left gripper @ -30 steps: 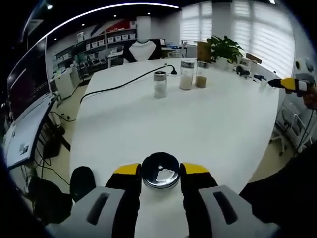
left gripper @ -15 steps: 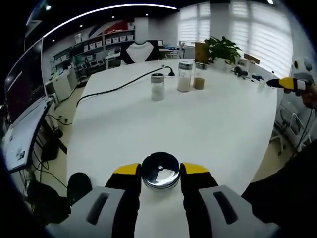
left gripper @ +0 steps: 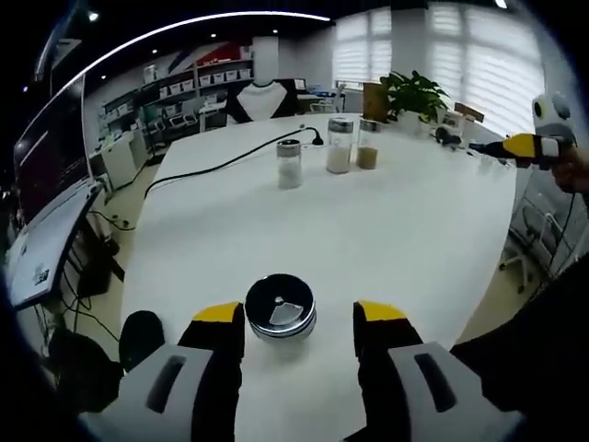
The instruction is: Rotate the seasoning bottle until the label or dispensing opening points toward the visible target arrow and the bottle remains upright within the marked orientation range
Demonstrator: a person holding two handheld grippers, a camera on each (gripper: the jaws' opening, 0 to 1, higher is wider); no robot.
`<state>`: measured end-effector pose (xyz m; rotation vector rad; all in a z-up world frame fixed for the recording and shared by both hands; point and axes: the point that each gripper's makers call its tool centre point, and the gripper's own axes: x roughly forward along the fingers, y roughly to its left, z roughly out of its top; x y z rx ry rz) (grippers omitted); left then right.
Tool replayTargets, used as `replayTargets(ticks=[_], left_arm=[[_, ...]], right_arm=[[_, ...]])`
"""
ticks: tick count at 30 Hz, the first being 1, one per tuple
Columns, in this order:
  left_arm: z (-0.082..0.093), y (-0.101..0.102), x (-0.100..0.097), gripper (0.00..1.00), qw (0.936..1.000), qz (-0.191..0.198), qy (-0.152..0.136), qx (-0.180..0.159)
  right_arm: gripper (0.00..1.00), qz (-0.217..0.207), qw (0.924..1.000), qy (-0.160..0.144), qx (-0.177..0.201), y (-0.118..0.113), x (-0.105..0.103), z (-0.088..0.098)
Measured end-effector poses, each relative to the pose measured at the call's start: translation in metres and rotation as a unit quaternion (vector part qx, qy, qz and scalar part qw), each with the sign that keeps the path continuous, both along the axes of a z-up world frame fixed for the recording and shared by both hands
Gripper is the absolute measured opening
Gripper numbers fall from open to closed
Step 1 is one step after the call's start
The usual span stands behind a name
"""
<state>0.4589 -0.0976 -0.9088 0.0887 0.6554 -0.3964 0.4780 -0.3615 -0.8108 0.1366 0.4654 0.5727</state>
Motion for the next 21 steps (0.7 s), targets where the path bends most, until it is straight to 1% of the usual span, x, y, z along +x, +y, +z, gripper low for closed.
replayTargets(ticks=[2,6,7,8,11,12,15,16,18,21], left_arm=[[0.004,0.002,-0.001,0.53,0.9999,0.007,-0.01,-0.009],[0.011,0.01,-0.007,0.58,0.9997,0.01,-0.022,-0.01],[0.018,0.006,-0.007,0.63,0.9988,-0.014,-0.045,-0.012],[0.022,0.005,-0.008,0.66,0.9981,-0.02,-0.056,-0.016],[0.028,0.009,-0.018,0.72,0.9977,-0.023,-0.058,-0.027],[0.029,0.01,-0.02,0.73,0.9977,-0.024,-0.058,-0.026],[0.028,0.014,-0.026,0.81,0.9981,-0.022,-0.05,-0.027],[0.029,0.017,-0.027,0.84,0.9979,-0.014,-0.053,-0.034],[0.031,0.018,-0.03,0.86,0.9971,-0.004,-0.055,-0.052],[0.031,0.019,-0.035,0.88,0.997,-0.004,-0.054,-0.056]], right_arm=[[0.68,0.009,1.0,-0.003,-0.003,0.007,0.001,0.004],[0.69,0.029,0.9994,-0.012,-0.011,0.026,0.002,0.011],[0.69,0.036,0.9992,-0.015,-0.012,0.032,0.001,0.013],[0.7,0.046,0.9987,-0.019,-0.01,0.039,0.0,0.017],[0.72,0.055,0.998,-0.028,-0.014,0.047,0.001,0.024],[0.72,0.057,0.9977,-0.03,-0.02,0.049,0.002,0.025],[0.72,0.058,0.9976,-0.029,-0.025,0.053,0.002,0.024],[0.72,0.06,0.9975,-0.028,-0.026,0.056,0.001,0.023],[0.72,0.062,0.9972,-0.029,-0.029,0.059,0.0,0.023],[0.72,0.064,0.9971,-0.028,-0.031,0.065,-0.003,0.023]])
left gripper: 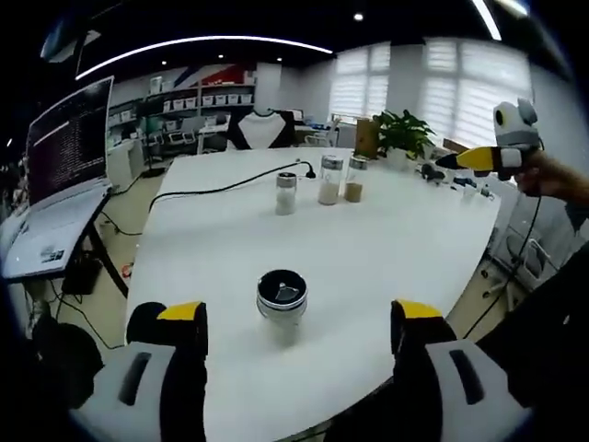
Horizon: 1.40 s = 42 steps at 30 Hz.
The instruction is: Rotate the seasoning bottle until the label or dispensing opening points toward the visible target arrow and the bottle remains upright within the marked orientation range
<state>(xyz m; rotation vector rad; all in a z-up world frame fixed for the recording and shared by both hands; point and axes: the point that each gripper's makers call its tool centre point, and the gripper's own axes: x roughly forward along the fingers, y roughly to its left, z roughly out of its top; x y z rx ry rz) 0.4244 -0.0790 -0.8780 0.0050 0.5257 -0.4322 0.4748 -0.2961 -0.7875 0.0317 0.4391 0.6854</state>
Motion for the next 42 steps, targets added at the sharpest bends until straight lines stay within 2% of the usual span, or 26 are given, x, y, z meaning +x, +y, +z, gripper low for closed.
replayTargets(ticks=[6,11,16,20,23,27,29,33,35,36,40,42], left_arm=[[0.009,0.005,-0.008,1.0,0.9997,-0.009,-0.018,0.012],[0.009,0.011,-0.018,1.0,0.9993,-0.03,-0.01,0.018],[0.017,0.02,-0.026,1.0,0.9991,-0.034,-0.021,0.014],[0.018,0.022,-0.028,0.97,0.9991,-0.035,-0.022,0.006],[0.018,0.02,-0.028,0.97,0.999,-0.037,-0.023,-0.011],[0.023,0.018,-0.025,0.95,0.9984,-0.025,-0.026,-0.042],[0.023,0.018,-0.024,0.94,0.9985,-0.023,-0.029,-0.04],[0.016,0.016,-0.019,0.93,0.9994,-0.018,-0.019,-0.022],[0.014,0.013,-0.017,0.92,0.9994,-0.018,-0.017,-0.025],[0.011,0.007,-0.014,0.91,0.9993,-0.019,-0.013,-0.03],[0.008,-0.003,-0.011,0.91,0.9995,-0.017,-0.007,-0.027],[0.01,-0.008,-0.008,0.89,0.9991,-0.011,-0.012,-0.039]], right_arm=[[0.71,0.002,1.0,0.0,-0.009,0.013,-0.005,0.002],[0.71,0.006,0.9998,0.0,-0.018,0.027,-0.006,0.006],[0.7,0.014,0.9988,-0.013,-0.046,0.04,-0.004,0.007],[0.67,0.013,0.9978,-0.023,-0.061,0.043,-0.003,0.013],[0.65,-0.001,0.9961,-0.031,-0.083,0.036,0.005,0.014],[0.65,0.009,0.995,-0.025,-0.097,0.034,0.023,0.015],[0.65,0.029,0.9922,-0.033,-0.116,0.037,0.037,0.014],[0.64,0.043,0.9909,-0.025,-0.125,0.047,0.064,0.012],[0.63,0.06,0.9888,-0.036,-0.132,0.054,0.076,0.015],[0.62,0.064,0.9878,-0.043,-0.136,0.059,0.089,0.016],[0.62,0.079,0.9849,-0.044,-0.148,0.071,0.121,0.008],[0.62,0.089,0.9833,-0.044,-0.152,0.076,0.134,0.005]])
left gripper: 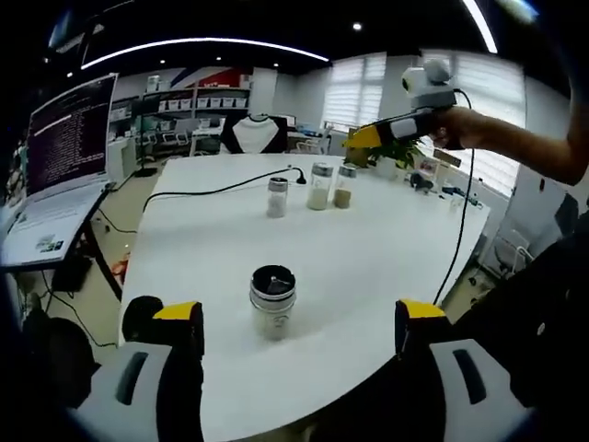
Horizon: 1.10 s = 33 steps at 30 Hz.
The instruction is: Rotate the seasoning bottle until the label or dispensing opening points toward the visible target arrow and the bottle remains upright within the marked orientation range
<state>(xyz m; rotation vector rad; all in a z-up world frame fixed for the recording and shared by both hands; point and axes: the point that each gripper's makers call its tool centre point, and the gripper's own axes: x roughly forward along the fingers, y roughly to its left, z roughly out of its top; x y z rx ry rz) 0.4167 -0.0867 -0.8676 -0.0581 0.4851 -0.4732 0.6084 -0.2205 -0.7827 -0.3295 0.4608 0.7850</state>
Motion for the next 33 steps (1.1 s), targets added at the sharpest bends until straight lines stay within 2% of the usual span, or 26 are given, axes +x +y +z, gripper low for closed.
replayTargets(ticks=[1,8,11,16,20,26,27,28,29,31,33], left_arm=[[0.001,-0.001,0.001,0.89,1.0,0.003,-0.003,-0.004],[-0.002,0.005,0.011,0.89,0.9989,0.046,0.003,-0.002],[0.0,0.008,0.013,0.88,0.998,0.063,0.002,-0.003],[-0.004,0.014,0.016,0.87,0.9964,0.084,0.012,0.003],[-0.005,0.019,0.017,0.87,0.9945,0.103,0.018,0.005],[-0.005,0.021,0.02,0.85,0.992,0.123,0.028,0.008],[-0.005,0.021,0.021,0.85,0.9918,0.124,0.028,0.007],[-0.005,0.021,0.021,0.85,0.9917,0.125,0.029,0.007],[-0.004,0.021,0.023,0.85,0.9911,0.13,0.028,0.005],[-0.002,0.021,0.028,0.85,0.9908,0.133,0.025,0.001],[0.0,0.021,0.032,0.84,0.9906,0.135,0.022,-0.001]], right_arm=[[0.62,0.001,1.0,0.0,0.0,0.001,0.003,-0.001],[0.6,0.025,0.9995,0.019,-0.01,0.021,0.066,-0.017],[0.59,0.031,0.9987,0.033,-0.024,0.025,0.09,-0.038],[0.58,0.039,0.9961,0.061,-0.05,0.031,0.115,-0.079],[0.57,0.05,0.9933,0.076,-0.072,0.036,0.127,-0.105],[0.55,0.047,0.9911,0.089,-0.087,0.038,0.15,-0.131],[0.55,0.047,0.9896,0.107,-0.083,0.038,0.15,-0.137],[0.53,0.046,0.9883,0.122,-0.079,0.039,0.133,-0.134],[0.52,0.034,0.9879,0.128,-0.08,0.037,0.136,-0.136],[0.5,0.044,0.9882,0.118,-0.087,0.038,0.141,-0.138],[0.41,0.056,0.9879,0.114,-0.09,0.04,0.143,-0.139]])
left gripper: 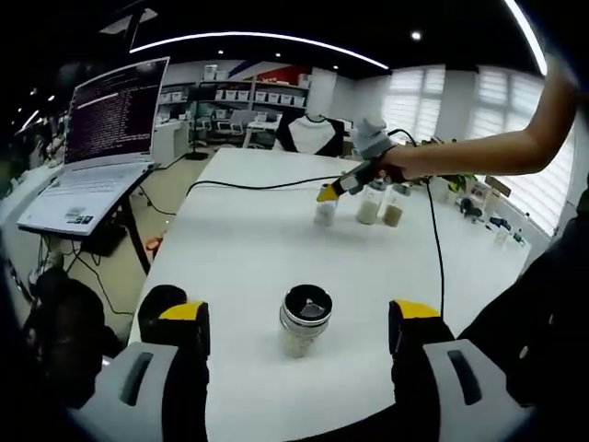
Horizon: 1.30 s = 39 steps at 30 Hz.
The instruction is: Rotate the seasoning bottle until the label or dispensing opening points toward the visible target arrow and the bottle remains upright within the marked orientation range
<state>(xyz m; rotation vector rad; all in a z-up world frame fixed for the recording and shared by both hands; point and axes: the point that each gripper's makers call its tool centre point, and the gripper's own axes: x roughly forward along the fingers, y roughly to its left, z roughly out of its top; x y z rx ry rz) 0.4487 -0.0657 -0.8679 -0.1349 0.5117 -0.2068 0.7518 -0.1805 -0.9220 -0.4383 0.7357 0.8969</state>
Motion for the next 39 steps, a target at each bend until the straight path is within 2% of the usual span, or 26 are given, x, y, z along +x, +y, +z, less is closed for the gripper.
replayTargets(ticks=[2,3,5,7,12,14,16,20,23,27,31,36,39], left_arm=[[0.001,0.0,0.004,0.84,1.0,0.001,-0.001,-0.002],[0.001,0.0,0.005,0.84,1.0,0.0,-0.001,-0.004],[0.0,-0.002,0.007,0.83,1.0,-0.004,0.003,-0.005],[-0.001,-0.005,0.007,0.83,0.9998,-0.015,0.012,-0.006],[0.003,-0.01,0.008,0.79,0.9986,-0.043,0.032,0.007],[0.006,-0.014,0.01,0.8,0.9973,-0.062,0.029,0.025],[0.007,-0.017,0.012,0.81,0.9968,-0.069,0.027,0.03],[0.013,-0.02,0.017,0.84,0.9982,-0.058,0.009,0.011],[0.008,-0.025,0.014,0.83,0.9981,-0.057,0.015,0.016],[0.004,-0.031,0.008,0.83,0.9977,-0.061,0.019,0.02],[0.003,-0.035,0.0,0.82,0.9979,-0.058,0.02,0.02],[0.014,-0.036,-0.005,0.82,0.9987,-0.05,-0.004,0.011],[0.012,-0.034,-0.008,0.82,0.9988,-0.048,-0.007,0.008]], right_arm=[[0.34,0.012,0.9998,-0.007,-0.014,0.001,-0.002,-0.005],[0.34,0.037,0.9986,-0.016,-0.034,0.0,-0.004,-0.008],[0.34,0.036,0.9984,-0.02,-0.04,-0.002,-0.002,-0.015],[0.34,0.035,0.9985,-0.019,-0.038,-0.002,0.002,-0.018],[0.34,0.025,0.9997,-0.005,-0.005,0.001,0.01,-0.019],[0.34,0.031,0.9995,-0.008,0.002,0.0,0.006,-0.019],[0.34,0.04,0.9992,-0.01,0.005,0.005,0.004,-0.018],[0.33,0.038,0.9992,0.0,0.014,-0.002,0.002,-0.018],[0.33,0.047,0.9987,-0.001,0.018,0.0,-0.002,-0.016],[0.33,0.069,0.9976,-0.008,0.006,-0.002,-0.008,-0.014],[0.32,0.073,0.9973,-0.009,-0.001,-0.001,-0.013,-0.015],[0.32,0.075,0.9972,-0.009,-0.006,-0.001,-0.023,-0.013],[0.32,0.079,0.9968,-0.009,-0.004,-0.003,-0.033,-0.014]])
